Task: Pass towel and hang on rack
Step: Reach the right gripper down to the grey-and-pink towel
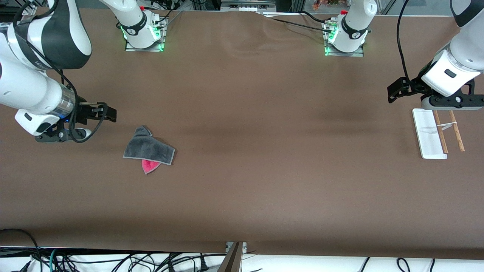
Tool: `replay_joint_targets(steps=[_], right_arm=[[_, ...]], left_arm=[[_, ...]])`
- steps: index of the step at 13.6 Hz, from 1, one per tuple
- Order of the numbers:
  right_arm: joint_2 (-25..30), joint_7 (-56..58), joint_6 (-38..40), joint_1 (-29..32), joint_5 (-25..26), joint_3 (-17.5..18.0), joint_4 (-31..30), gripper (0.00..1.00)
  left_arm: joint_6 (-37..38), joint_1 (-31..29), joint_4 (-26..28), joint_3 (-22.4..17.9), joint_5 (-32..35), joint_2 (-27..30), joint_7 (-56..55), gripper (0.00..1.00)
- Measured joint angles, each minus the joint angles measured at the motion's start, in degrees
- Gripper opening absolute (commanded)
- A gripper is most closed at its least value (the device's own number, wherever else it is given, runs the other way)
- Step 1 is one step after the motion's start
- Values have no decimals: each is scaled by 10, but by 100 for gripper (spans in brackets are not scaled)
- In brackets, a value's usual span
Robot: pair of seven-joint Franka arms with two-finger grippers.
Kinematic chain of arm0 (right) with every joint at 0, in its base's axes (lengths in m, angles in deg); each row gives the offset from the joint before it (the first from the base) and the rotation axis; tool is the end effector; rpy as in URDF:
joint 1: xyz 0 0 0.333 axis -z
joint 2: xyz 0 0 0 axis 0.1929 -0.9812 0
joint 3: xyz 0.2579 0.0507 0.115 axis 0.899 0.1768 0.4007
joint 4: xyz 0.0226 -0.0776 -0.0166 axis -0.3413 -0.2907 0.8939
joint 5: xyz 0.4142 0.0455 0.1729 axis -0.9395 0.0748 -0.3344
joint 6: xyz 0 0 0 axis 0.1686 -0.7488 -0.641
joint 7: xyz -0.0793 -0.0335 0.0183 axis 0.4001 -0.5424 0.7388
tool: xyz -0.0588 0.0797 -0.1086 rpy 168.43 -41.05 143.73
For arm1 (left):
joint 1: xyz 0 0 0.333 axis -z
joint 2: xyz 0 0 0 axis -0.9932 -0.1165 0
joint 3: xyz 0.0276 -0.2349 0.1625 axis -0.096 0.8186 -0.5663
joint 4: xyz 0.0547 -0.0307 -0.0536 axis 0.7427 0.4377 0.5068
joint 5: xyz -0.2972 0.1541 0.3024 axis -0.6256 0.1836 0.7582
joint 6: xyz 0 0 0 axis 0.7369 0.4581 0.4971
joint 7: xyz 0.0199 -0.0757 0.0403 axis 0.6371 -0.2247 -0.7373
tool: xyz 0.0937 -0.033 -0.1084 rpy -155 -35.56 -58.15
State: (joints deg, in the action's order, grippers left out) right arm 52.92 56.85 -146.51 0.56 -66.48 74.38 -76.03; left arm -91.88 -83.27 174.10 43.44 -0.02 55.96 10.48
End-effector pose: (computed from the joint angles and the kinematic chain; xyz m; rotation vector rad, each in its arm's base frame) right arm 0.6612 0.0923 0.4047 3.1262 0.1445 -0.1782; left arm 0.6112 -0.0560 0.5045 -3.1146 -0.0176 0.0421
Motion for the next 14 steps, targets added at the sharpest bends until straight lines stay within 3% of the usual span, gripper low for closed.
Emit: replay_joint_targets(steps=[5, 14], right_arm=[[-48, -56, -78, -14, -1, 2, -16, 100], [-240, -191, -340, -82, -18, 6, -15, 99]], left_arm=[[0, 0, 0, 0, 0, 0, 0, 100], [3, 0, -1, 0, 0, 1, 0, 100]])
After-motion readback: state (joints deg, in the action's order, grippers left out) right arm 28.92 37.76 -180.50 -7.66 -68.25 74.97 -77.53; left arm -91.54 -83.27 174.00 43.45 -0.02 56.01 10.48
